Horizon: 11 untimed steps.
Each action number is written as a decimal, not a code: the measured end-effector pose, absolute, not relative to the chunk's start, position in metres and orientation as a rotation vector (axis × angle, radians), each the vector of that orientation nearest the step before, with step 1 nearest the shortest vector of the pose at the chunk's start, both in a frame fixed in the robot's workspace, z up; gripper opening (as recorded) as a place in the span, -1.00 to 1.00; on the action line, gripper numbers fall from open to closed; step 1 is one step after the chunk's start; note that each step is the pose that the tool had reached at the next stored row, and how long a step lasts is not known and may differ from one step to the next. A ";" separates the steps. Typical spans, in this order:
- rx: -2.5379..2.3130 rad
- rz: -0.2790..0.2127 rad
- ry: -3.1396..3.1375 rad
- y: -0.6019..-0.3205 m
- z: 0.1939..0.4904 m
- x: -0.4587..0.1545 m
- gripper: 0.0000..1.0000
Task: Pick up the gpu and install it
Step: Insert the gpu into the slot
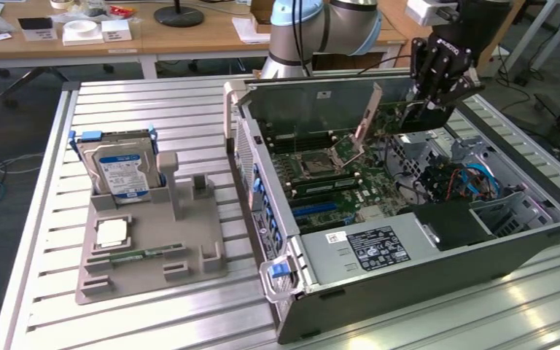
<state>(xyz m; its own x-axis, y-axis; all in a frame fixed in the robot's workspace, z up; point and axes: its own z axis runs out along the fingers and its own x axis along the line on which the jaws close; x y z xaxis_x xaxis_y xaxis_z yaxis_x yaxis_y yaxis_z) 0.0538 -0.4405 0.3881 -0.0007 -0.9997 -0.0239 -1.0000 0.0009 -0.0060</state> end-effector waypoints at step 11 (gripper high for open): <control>-2.208 0.028 2.212 -0.441 0.388 0.054 -0.46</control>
